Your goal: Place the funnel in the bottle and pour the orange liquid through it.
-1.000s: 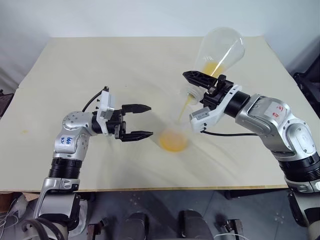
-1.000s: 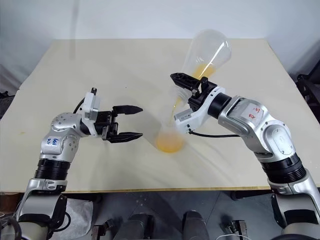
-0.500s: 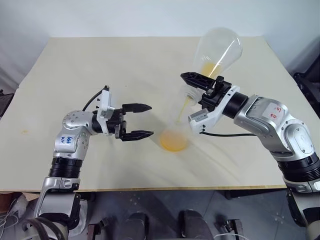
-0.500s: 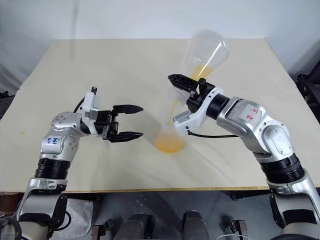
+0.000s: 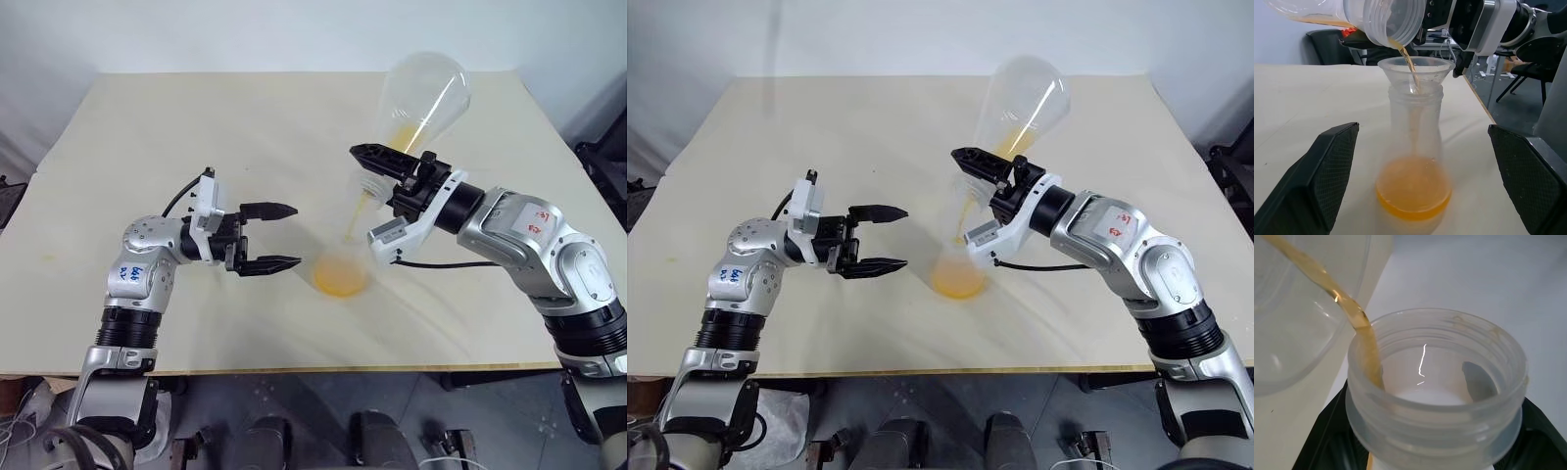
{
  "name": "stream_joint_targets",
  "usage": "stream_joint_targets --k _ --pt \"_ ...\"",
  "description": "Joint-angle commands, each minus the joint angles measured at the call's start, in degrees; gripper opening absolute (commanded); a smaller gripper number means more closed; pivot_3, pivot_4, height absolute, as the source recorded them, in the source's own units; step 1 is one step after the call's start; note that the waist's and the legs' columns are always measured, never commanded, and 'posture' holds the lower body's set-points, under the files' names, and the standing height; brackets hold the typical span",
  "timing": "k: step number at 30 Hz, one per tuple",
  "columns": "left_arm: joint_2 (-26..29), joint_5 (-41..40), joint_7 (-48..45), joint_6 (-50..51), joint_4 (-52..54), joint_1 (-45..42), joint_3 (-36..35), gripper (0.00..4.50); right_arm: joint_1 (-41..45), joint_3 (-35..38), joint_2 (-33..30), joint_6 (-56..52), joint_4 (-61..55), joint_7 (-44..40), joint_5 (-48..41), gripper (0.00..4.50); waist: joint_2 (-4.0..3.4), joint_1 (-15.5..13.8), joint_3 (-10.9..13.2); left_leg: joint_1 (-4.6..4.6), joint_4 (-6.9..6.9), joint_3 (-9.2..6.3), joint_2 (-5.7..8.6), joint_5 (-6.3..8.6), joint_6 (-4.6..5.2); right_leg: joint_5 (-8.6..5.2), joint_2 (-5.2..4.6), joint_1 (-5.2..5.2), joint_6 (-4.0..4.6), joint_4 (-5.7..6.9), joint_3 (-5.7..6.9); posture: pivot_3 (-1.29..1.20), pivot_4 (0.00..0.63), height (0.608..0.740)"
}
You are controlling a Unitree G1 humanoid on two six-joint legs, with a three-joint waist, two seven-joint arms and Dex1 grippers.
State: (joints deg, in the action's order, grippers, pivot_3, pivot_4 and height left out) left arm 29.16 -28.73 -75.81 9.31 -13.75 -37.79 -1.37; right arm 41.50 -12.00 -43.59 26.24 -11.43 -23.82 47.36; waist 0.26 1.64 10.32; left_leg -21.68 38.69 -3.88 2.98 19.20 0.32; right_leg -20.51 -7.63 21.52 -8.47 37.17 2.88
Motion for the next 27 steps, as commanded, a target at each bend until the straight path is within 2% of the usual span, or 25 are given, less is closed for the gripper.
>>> stream_joint_targets --k 1,27 --pt "0.02 -0.17 -0.21 -0.67 0.86 -1.24 -0.55 4.5 0.77 1.6 -0.47 0.64 -1.22 2.01 0.61 2.48 0.0 0.0 0.0 0.0 0.0 0.0 0.0 0.0 0.0 0.0 0.0 0.0 0.0 0.0 0.0 0.0 0.15 0.74" --pt "0.11 -0.12 -0.54 -0.68 0.58 -1.44 -0.45 4.5 1.2 1.91 -1.65 1.97 -0.29 4.64 2.8 2.48 0.0 0.0 0.0 0.0 0.01 0.0 0.0 0.0 0.0 0.0 0.0 0.0 0.0 0.03 -0.01 0.0 0.15 0.74"
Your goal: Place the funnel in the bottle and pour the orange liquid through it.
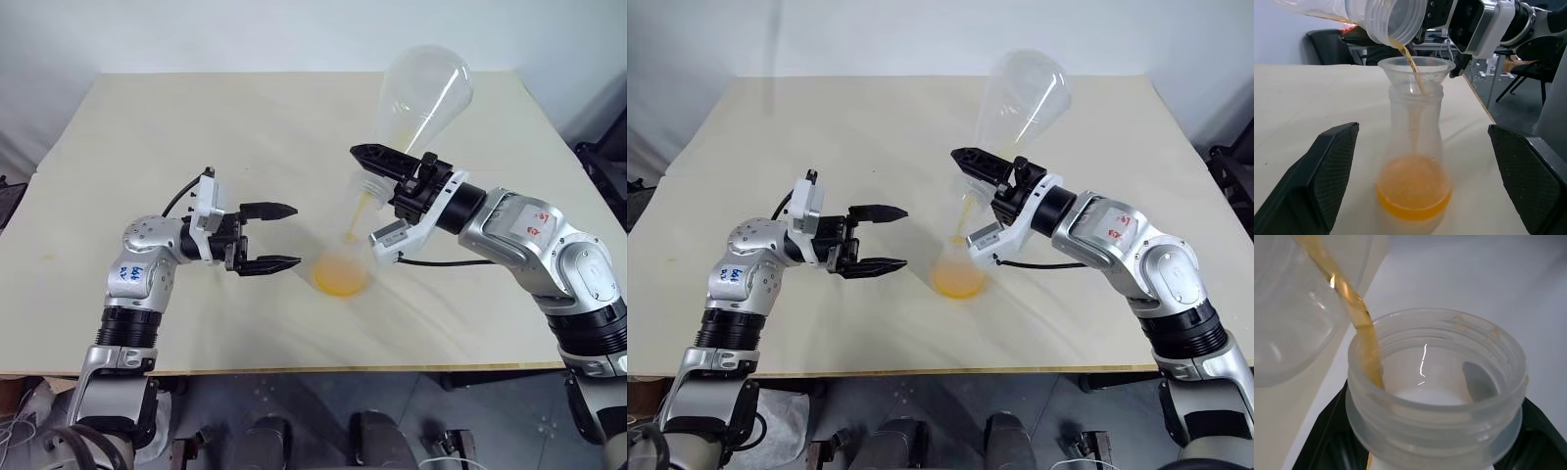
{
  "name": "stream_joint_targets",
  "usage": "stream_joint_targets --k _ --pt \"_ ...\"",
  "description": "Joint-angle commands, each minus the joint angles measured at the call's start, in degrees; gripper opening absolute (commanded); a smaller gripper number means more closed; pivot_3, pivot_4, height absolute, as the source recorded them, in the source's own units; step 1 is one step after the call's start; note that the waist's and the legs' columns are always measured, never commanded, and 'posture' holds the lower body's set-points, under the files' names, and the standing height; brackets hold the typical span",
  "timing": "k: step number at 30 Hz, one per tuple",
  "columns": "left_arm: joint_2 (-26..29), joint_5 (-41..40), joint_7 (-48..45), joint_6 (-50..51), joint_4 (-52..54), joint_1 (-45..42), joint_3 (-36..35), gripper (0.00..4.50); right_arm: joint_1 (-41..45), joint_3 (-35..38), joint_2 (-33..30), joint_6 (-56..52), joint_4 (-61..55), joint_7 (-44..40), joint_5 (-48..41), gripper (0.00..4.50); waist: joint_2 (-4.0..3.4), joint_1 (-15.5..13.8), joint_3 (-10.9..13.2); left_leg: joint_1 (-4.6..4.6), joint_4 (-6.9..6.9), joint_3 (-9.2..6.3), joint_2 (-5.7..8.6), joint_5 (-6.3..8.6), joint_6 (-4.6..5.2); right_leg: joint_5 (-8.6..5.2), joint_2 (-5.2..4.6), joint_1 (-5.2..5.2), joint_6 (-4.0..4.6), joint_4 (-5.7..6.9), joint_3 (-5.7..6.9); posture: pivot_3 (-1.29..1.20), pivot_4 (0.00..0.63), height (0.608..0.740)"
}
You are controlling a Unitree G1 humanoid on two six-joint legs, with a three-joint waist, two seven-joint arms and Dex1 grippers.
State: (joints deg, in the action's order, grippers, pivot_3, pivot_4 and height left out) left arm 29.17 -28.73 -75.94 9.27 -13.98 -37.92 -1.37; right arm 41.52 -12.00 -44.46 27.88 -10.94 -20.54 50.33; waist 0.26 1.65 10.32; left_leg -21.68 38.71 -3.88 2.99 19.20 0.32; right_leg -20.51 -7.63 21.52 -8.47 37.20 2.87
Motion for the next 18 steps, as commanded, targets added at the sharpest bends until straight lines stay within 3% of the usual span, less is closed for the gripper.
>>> stream_joint_targets --k 1,18 --pt "0.11 -0.13 -0.4 -0.63 0.79 -1.32 -0.47 4.5 1.22 1.91 -0.76 0.37 -0.77 1.45 -0.1 2.48 0.0 0.0 0.0 0.0 0.0 0.0 0.0 0.0 0.0 0.0 0.0 0.0 0.0 0.0 0.0 0.0 0.15 0.74" --pt "0.2 -0.01 -0.27 -0.52 0.87 -1.24 -0.36 4.5 2.64 1.71 -1.42 2.72 1.14 4.79 1.86 2.48 0.0 0.02 0.0 0.0 0.01 0.0 0.0 0.0 0.0 0.0 0.0 0.01 0.0 0.04 -0.01 0.0 0.15 0.74"
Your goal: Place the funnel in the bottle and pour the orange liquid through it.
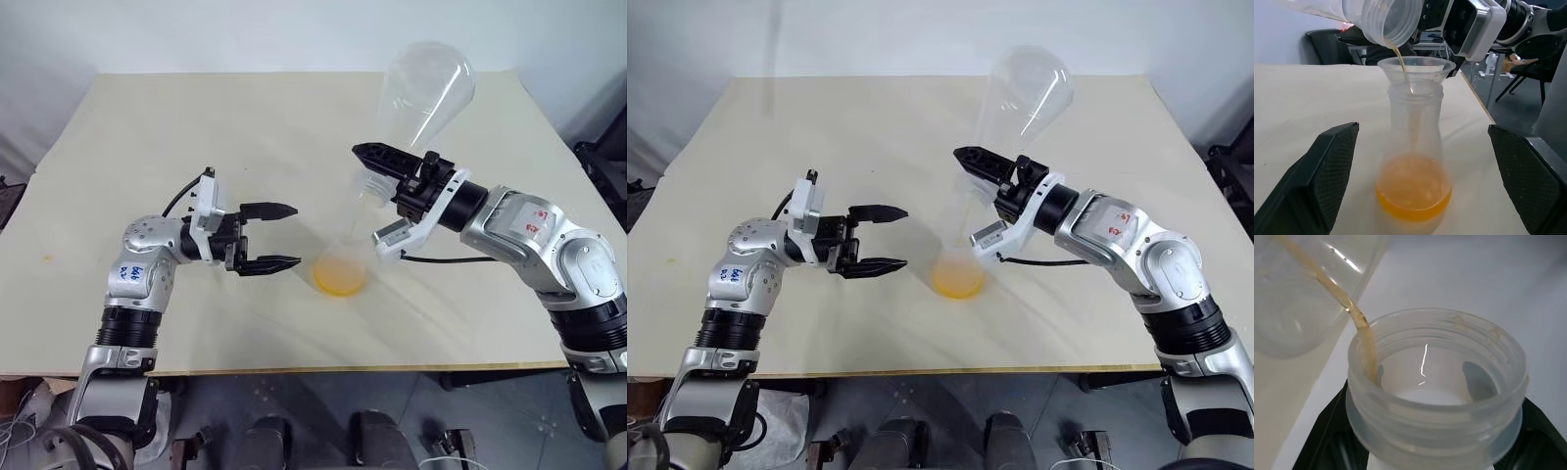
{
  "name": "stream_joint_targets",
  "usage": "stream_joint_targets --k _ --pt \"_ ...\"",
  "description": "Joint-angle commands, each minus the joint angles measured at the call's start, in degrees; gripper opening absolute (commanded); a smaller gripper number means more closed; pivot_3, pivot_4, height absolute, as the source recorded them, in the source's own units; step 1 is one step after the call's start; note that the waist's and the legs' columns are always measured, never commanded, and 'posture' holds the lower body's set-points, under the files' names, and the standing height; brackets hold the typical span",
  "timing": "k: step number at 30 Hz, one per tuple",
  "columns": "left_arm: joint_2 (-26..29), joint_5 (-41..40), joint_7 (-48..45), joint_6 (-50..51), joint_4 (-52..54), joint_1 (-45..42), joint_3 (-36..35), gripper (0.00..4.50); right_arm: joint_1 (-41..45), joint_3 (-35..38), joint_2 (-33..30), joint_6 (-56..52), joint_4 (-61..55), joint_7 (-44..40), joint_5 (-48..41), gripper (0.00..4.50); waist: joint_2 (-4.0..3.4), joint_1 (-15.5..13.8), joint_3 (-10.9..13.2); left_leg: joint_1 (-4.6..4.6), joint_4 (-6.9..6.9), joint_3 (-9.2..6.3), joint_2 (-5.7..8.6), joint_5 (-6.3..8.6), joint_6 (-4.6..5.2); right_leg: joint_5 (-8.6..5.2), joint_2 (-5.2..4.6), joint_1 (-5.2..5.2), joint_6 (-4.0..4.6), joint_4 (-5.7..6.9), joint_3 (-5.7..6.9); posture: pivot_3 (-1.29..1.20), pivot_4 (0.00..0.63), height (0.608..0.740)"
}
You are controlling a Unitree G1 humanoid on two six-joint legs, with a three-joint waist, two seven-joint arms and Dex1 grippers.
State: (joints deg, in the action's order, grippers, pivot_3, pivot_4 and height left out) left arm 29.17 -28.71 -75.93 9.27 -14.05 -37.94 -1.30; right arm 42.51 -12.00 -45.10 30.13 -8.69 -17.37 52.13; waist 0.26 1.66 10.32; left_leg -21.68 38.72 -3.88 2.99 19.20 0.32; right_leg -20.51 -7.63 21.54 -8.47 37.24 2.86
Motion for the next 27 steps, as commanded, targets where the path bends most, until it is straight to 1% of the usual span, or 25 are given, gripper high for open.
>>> stream_joint_targets --k 1,17,25,27 --pt "0.21 -0.05 -0.26 -0.5 1.04 -1.16 -0.44 4.5 1.62 1.69 -0.71 0.49 -1.19 1.71 0.13 2.48 0.0 0.0 0.0 0.0 0.0 0.0 0.0 0.0 0.0 0.0 0.0 0.0 0.0 0.02 0.0 0.0 0.15 0.74" --pt "0.18 0.02 -0.25 -0.67 0.86 -1.14 -0.46 4.5 1.31 2.07 -0.57 0.71 -1.06 1.4 -0.55 2.48 0.0 0.0 0.0 0.0 0.02 0.0 0.01 0.0 0.0 0.0 -0.01 0.04 0.0 0.11 -0.02 0.0 0.15 0.74" --pt "0.04 0.08 -0.22 -0.94 0.66 -1.09 -0.48 4.5 -0.81 2.56 0.42 -1.59 -1.93 -2.71 -7.88 2.48 0.0 -0.01 0.0 0.0 0.02 0.0 0.01 0.0 0.0 0.0 -0.01 0.04 0.0 0.12 -0.02 0.0 0.15 0.74" --pt "-0.09 0.17 -0.2 -1.19 0.34 -1.25 -0.46 4.5 -2.75 4.13 2.57 -6.7 -3.12 -6.04 -14.24 2.48 0.0 -0.01 0.0 0.0 0.03 -0.01 0.01 0.0 0.0 0.0 -0.02 0.04 0.0 0.12 -0.02 0.0 0.15 0.74"
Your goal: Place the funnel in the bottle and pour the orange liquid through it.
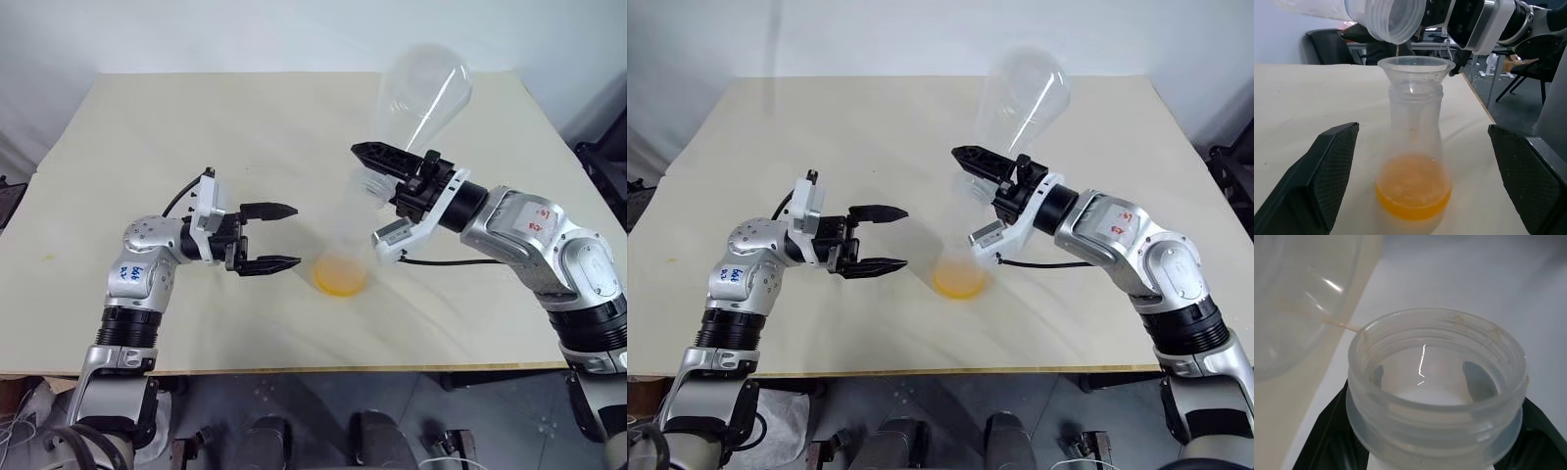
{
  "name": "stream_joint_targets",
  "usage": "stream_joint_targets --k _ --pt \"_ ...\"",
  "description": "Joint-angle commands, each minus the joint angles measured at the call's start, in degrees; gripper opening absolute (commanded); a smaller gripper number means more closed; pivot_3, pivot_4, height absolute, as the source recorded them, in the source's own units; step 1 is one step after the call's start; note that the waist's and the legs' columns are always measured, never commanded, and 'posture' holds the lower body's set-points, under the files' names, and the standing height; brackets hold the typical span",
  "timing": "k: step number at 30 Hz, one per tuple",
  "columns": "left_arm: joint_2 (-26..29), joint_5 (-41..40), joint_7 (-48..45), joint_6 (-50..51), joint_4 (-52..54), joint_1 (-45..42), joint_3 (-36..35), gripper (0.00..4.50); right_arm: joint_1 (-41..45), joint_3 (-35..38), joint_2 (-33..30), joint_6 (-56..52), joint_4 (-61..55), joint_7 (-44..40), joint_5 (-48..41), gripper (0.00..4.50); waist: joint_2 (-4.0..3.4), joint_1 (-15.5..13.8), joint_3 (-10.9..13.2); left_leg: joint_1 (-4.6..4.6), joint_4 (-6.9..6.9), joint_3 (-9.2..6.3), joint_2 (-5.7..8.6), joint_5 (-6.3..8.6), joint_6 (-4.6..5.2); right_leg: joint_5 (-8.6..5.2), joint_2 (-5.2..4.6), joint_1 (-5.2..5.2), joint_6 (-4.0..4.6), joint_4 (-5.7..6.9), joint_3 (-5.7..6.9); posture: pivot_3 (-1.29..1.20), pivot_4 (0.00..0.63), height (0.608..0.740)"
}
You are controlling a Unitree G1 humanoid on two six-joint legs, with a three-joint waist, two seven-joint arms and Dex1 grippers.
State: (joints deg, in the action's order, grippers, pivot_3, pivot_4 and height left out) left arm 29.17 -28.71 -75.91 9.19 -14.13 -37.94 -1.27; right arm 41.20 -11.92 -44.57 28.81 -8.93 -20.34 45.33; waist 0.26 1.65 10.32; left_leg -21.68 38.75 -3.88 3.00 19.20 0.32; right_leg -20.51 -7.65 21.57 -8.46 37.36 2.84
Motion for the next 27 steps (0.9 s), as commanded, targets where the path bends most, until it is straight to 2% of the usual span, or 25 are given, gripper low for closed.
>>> stream_joint_targets --k 1,10,18,27 --pt "-0.12 0.17 -0.22 -1.2 0.33 -1.28 -0.48 4.5 -1.94 4.69 2.78 -7.26 -3.48 -4.16 -9.35 2.48 0.0 0.0 0.0 0.0 0.01 -0.01 -0.01 0.0 0.0 0.0 0.01 -0.02 0.0 0.0 0.01 0.0 0.15 0.74" --pt "-1.06 0.71 -0.31 -2.74 -1.47 -2.16 -0.42 4.5 -5.27 12.87 9.52 -31.84 -10.36 -14.57 -29.98 2.48 0.0 -0.13 0.0 0.0 0.05 -0.06 -0.01 0.0 0.0 0.0 0.0 -0.04 0.0 0.04 0.04 0.0 0.15 0.74" --pt "-1.36 0.59 -0.79 -3.33 -1.56 -1.88 -0.65 4.5 -5.65 27.32 15.74 -58.91 -10.53 -13.08 -49.5 2.48 0.0 -0.1 0.0 0.0 0.06 -0.1 0.01 0.0 0.0 0.0 -0.02 -0.05 0.0 0.07 0.04 0.0 0.15 0.74" --pt "-0.48 0.41 -0.87 -2.59 -0.63 -1.09 -1.02 4.5 -6.81 37.06 17.7 -63.15 -0.12 -8.12 -60.21 2.48 0.0 -0.04 0.0 0.0 0.03 -0.1 0.04 0.0 0.0 0.0 -0.04 -0.03 0.0 0.08 0.02 0.0 0.15 0.74"
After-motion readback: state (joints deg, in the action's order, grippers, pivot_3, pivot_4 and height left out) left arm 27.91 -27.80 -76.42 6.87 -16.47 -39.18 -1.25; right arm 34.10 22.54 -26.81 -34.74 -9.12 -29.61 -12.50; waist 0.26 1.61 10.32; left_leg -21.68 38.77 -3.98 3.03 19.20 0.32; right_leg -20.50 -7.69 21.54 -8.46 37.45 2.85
